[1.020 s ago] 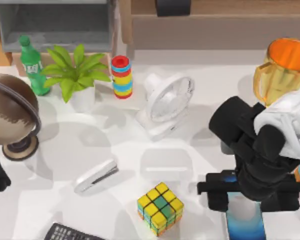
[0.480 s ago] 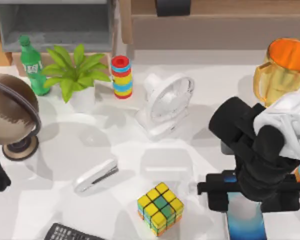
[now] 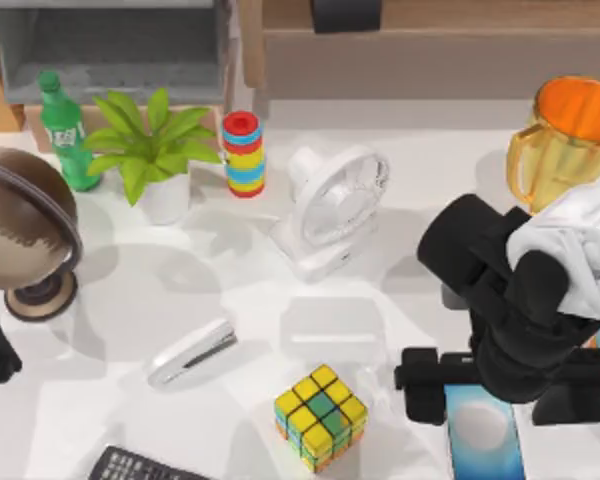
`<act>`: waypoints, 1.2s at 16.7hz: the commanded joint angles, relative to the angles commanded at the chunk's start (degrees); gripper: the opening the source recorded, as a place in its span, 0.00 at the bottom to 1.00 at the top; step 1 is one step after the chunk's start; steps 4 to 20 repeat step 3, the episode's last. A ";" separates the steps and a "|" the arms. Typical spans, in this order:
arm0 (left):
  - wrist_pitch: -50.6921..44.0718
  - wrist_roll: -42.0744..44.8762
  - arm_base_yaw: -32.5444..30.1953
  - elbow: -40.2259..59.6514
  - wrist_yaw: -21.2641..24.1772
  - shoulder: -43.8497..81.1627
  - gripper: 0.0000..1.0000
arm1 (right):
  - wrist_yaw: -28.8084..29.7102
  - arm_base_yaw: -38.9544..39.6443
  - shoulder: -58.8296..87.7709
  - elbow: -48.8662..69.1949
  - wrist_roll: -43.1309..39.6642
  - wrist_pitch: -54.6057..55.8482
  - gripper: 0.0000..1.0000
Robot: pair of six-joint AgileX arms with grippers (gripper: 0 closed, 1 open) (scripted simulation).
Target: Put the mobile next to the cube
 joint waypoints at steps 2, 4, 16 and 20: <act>0.00 0.00 0.00 0.00 0.00 0.00 1.00 | 0.00 0.00 0.00 0.00 0.00 0.00 1.00; 0.00 0.00 0.00 0.00 0.00 0.00 1.00 | 0.00 0.00 0.00 0.00 0.00 0.00 1.00; 0.00 0.00 0.00 0.00 0.00 0.00 1.00 | 0.00 0.00 0.00 0.00 0.00 0.00 1.00; 0.00 0.00 0.00 0.00 0.00 0.00 1.00 | 0.00 0.00 0.00 0.00 0.00 0.00 1.00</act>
